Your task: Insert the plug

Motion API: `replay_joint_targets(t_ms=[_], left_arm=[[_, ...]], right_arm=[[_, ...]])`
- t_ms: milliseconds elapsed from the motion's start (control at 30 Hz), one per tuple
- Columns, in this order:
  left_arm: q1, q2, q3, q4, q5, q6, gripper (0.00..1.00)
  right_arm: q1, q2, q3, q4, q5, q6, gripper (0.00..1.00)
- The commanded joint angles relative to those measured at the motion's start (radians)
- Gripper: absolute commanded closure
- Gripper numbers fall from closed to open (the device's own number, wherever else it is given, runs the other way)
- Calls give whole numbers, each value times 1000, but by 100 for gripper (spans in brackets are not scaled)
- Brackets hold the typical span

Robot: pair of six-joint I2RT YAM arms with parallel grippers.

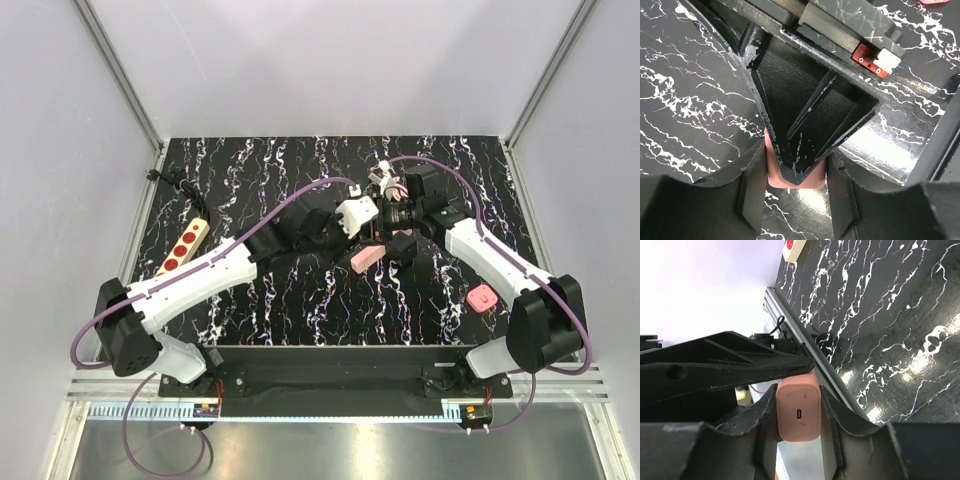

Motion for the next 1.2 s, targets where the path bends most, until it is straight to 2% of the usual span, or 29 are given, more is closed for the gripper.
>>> replay_joint_targets(t_ms=[0, 67, 100, 233, 400, 500, 667, 767, 933, 1167], left_arm=[[-8, -3, 28, 91, -66, 34, 73], [-8, -11, 27, 93, -82, 21, 52], [-8, -14, 28, 91, -101, 17, 36], [-8, -29, 14, 91, -103, -18, 26], [10, -62, -36, 102, -116, -93, 26], [82, -45, -58, 120, 2, -196, 28], [163, 117, 20, 110, 104, -297, 37], [168, 232, 94, 93, 161, -305, 39], [170, 380, 174, 61, 248, -308, 43], [211, 536, 247, 13, 342, -396, 51]], right_arm=[[11, -2, -8, -12, -91, -18, 100], [11, -10, -20, -9, -64, -23, 100], [5, -18, -35, -7, -41, -24, 100], [-66, -16, -84, -15, 77, -29, 100], [-147, -61, -172, -64, 292, -23, 100], [-147, -101, -225, -50, 347, 15, 100], [-162, -162, -272, -79, 514, 19, 100], [-167, -185, -308, -77, 524, 46, 100], [-166, -199, -443, 104, 479, 214, 100], [-149, -232, -575, 382, 593, 368, 100]])
